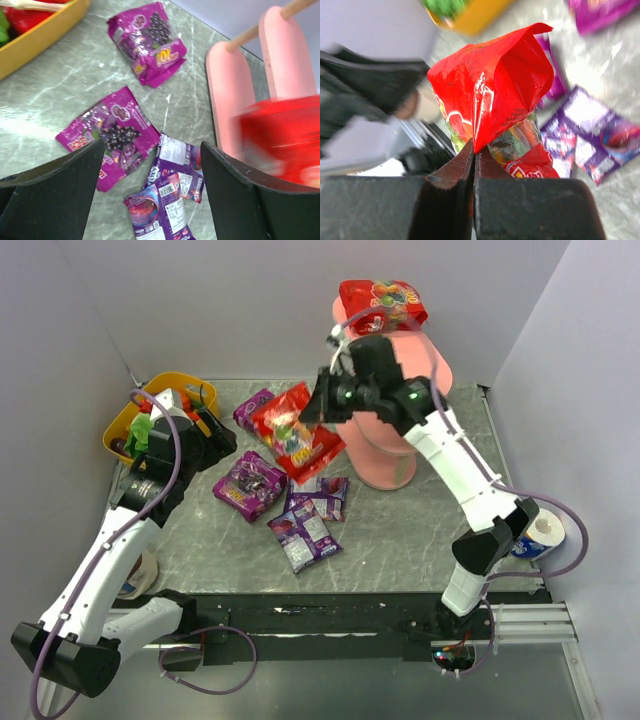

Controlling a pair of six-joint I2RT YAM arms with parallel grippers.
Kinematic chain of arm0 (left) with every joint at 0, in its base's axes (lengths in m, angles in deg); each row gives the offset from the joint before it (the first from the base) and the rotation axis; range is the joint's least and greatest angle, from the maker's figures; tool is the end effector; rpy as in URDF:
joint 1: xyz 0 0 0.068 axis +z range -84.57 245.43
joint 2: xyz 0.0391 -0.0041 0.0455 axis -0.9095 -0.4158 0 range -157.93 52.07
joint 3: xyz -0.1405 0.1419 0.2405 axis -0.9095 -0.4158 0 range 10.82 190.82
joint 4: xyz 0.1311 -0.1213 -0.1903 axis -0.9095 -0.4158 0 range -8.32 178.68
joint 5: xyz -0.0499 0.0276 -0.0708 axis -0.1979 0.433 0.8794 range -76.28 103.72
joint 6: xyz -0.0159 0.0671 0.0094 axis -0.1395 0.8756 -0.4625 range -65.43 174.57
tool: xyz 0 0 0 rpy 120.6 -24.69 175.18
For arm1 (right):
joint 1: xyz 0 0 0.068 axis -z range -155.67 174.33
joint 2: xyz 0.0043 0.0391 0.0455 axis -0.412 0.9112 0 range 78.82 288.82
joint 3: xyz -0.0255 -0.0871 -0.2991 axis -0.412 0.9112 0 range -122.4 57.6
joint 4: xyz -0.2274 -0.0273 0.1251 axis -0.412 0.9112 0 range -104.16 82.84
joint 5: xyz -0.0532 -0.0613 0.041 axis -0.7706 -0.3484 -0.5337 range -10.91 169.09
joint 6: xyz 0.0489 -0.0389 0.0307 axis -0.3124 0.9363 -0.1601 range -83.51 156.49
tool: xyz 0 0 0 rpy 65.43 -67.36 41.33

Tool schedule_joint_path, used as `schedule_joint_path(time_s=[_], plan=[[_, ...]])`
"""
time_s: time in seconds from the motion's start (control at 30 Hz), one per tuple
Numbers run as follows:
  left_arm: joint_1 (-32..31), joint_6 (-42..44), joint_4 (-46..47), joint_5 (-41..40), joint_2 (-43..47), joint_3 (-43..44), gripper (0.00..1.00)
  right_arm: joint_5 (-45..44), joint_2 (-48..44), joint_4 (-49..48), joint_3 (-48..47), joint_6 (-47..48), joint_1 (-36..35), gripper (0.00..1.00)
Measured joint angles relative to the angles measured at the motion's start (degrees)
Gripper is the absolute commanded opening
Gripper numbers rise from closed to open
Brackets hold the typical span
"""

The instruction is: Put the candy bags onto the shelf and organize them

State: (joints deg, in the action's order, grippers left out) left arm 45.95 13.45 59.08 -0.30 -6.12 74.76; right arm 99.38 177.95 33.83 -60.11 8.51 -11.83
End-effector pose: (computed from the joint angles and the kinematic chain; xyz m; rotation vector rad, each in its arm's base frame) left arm 0.2067 -0.0586 0.4046 -0.5314 1.9292 -0.4438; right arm 0.3048 0.2469 0.4868 -0.3883 2.1902 1.0218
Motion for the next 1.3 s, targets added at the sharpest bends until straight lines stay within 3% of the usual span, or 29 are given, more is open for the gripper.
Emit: schedule_joint_path(time_s=[0.17, 0.37, 0.73, 1.23, 1.3], plan=[[0.0, -0.07, -1.16, -1.53, 0.33, 0.09, 0.83, -0.52, -0.87, 0.7, -7.34, -2.6, 3.61, 0.0], [0.0, -0.04, -1.57, -1.77, 0.33, 0.09, 0.83, -3.21, -3.74, 0.52, -8.57, -6.05, 8.28, 0.0], [0.0, -0.04, -1.55, -0.9, 0.07, 0.09, 0.82, -14.27, -17.33, -5.35, 7.65, -16.44, 17.97, 0.0], [0.0, -0.04, -1.33, -0.35, -0.28, -0.39, 0.82, -36.76, -25.79, -13.57, 20.79, -33.4, 20.7, 0.0], [0.0, -0.04, -1.33, -0.31, -0.52, -0.39, 0.82, -37.79, -25.03, -14.12, 20.81, -35.21, 20.68, 0.08]])
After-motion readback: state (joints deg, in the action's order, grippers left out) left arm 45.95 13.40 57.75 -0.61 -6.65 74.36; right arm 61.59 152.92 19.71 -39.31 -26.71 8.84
